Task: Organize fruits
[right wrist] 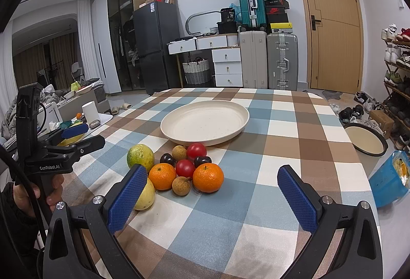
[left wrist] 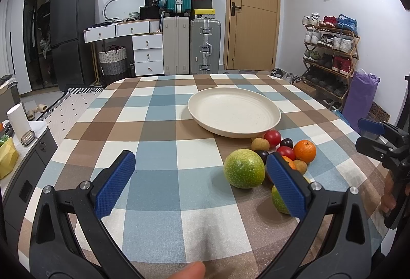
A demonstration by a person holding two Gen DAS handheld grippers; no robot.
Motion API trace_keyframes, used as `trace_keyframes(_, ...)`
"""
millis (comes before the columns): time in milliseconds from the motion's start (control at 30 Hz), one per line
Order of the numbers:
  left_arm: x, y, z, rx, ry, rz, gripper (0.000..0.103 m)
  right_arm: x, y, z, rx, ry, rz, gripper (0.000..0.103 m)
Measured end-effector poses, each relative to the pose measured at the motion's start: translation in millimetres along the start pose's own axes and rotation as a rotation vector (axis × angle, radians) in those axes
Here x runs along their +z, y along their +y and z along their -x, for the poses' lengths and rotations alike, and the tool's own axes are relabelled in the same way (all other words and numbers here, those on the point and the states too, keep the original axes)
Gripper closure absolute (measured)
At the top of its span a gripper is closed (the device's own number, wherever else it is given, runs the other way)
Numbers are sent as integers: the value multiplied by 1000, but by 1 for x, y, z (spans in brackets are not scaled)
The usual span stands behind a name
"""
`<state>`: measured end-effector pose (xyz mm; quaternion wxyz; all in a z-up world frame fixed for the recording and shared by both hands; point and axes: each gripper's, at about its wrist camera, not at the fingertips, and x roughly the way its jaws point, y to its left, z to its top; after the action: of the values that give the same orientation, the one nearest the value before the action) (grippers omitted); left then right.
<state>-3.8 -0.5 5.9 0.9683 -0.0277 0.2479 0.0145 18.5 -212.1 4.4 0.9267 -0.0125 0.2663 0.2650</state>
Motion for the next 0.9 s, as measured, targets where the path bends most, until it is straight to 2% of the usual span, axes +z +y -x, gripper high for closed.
trace_keyframes(900,1,1,2,2,-6,-9,1,-1,0,0,-3,-3,1,0)
